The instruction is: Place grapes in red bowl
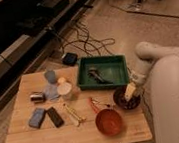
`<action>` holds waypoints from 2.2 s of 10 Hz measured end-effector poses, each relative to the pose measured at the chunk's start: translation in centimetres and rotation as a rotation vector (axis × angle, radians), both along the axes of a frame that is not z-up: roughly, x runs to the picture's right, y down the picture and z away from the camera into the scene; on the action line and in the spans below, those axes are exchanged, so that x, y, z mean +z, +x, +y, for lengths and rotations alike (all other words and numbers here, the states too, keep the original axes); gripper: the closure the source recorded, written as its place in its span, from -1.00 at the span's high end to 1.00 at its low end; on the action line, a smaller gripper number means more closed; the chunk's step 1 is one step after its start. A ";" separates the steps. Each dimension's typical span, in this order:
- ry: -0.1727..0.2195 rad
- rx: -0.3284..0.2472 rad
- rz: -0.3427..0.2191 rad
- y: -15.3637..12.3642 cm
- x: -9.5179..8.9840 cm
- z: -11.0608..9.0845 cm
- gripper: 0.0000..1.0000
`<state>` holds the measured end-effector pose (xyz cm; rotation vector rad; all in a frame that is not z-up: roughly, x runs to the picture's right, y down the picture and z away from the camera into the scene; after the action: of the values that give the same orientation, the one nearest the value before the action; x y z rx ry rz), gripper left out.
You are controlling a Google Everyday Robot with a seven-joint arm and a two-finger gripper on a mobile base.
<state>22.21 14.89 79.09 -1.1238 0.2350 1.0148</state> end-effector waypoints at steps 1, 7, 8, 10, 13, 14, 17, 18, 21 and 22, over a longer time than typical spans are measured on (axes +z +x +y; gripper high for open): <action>-0.003 -0.004 0.003 0.0 0.2 0.2 0.18; -0.028 -0.018 0.032 0.3 2.7 1.9 0.16; -0.028 -0.023 0.035 0.2 2.9 1.9 0.05; -0.028 -0.036 0.040 -0.1 3.1 1.9 -0.39; -0.035 -0.040 0.040 -0.4 3.1 1.8 -0.94; -0.037 -0.038 0.039 -0.5 3.1 1.8 -0.99; -0.041 0.001 0.007 -0.3 2.2 0.4 -1.00; -0.035 0.015 -0.001 -0.1 1.6 -0.4 -1.00; 0.010 0.059 -0.027 0.5 -1.0 -4.7 -1.00; 0.026 0.080 -0.055 0.4 -2.1 -7.0 -1.00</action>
<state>22.60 7.87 77.00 -1.1430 0.1330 1.0532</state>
